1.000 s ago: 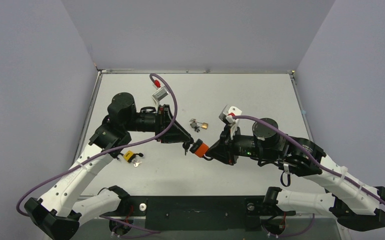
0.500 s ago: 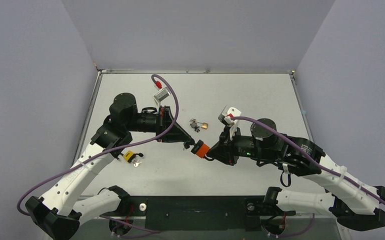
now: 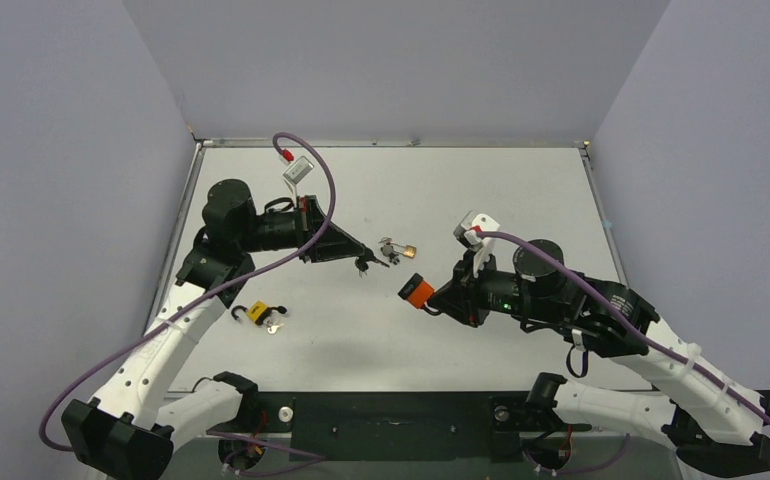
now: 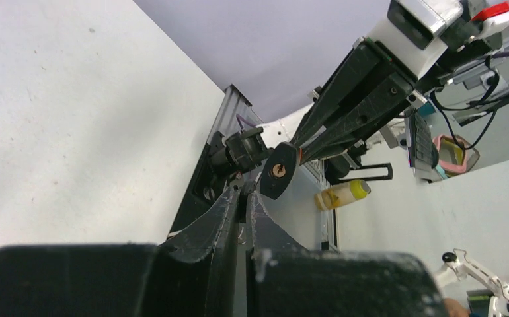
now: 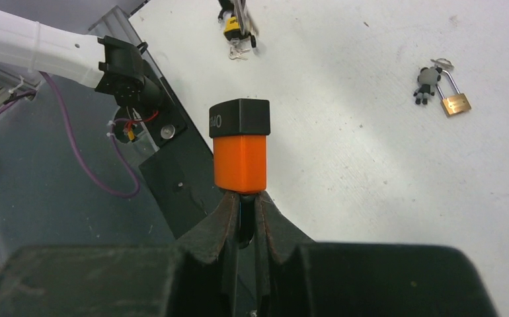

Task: Lock with the key
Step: Lock the lock, then place the key at the center of the board, then place the lock at the center of the board.

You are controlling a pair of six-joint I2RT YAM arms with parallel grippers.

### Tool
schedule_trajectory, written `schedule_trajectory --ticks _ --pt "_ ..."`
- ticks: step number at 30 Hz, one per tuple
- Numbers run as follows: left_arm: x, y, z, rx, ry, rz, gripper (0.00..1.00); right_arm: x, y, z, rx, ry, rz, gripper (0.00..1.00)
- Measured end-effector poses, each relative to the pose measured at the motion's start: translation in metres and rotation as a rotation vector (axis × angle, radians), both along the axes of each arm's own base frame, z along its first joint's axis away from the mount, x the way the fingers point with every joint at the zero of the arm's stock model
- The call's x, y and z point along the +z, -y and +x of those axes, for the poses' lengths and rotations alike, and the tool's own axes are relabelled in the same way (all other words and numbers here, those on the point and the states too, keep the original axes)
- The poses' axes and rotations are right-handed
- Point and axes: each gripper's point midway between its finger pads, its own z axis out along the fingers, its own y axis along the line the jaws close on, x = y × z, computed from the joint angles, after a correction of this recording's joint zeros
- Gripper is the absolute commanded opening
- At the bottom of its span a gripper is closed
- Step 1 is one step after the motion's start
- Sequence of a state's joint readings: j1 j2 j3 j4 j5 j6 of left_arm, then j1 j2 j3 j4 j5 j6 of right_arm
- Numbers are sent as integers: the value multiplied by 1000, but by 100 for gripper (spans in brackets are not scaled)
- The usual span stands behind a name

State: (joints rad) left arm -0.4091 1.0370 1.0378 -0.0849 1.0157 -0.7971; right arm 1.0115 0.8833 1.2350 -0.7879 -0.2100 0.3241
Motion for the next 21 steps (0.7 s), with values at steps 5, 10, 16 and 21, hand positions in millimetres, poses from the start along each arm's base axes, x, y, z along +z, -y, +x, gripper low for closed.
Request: schedule_trajectory --ticks 5,10,16,21 --pt "3 -4 13 58 9 -14 0 -9 15 1 -38 -6 -21 0" --pt "-13 3 43 165 -29 17 0 -42 31 29 -197 -58 -90 0" --pt "-83 54 77 246 -153 164 0 -106 78 104 -599 -212 -151 0" --pt "-156 113 100 265 -251 289 0 -168 138 144 -935 -353 -128 0"
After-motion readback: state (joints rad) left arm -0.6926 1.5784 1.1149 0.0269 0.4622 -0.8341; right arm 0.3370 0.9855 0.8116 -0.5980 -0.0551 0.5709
